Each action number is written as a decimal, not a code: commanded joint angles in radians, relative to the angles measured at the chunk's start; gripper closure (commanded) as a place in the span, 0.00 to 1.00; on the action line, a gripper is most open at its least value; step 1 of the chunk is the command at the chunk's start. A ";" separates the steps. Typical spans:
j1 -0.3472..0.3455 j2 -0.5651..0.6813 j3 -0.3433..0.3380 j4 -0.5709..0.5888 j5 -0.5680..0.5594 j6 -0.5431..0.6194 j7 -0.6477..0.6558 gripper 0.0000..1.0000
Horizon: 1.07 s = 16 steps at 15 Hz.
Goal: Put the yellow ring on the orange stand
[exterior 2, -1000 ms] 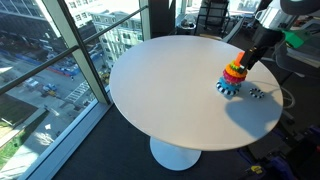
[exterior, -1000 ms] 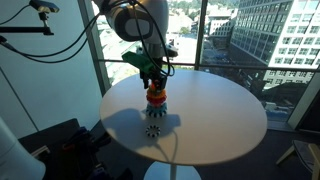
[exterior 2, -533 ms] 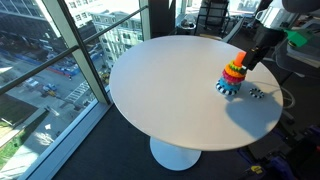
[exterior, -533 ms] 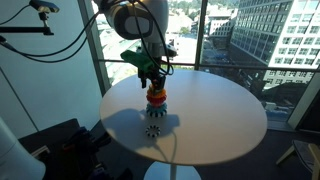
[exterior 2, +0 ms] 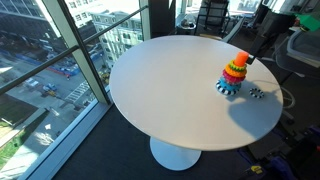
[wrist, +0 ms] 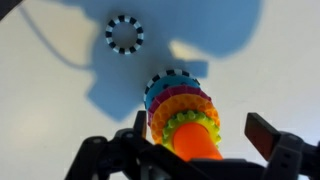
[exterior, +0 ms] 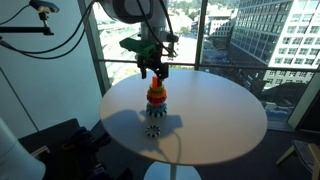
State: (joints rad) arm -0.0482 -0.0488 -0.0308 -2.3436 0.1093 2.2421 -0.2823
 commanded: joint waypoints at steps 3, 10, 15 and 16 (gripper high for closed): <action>-0.004 -0.063 -0.009 0.059 -0.107 -0.096 0.133 0.00; -0.003 -0.131 -0.013 0.155 -0.150 -0.373 0.145 0.00; -0.002 -0.185 -0.016 0.216 -0.155 -0.528 0.140 0.00; -0.002 -0.197 -0.017 0.222 -0.155 -0.539 0.144 0.00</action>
State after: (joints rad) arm -0.0522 -0.2158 -0.0406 -2.1594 -0.0303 1.7664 -0.1482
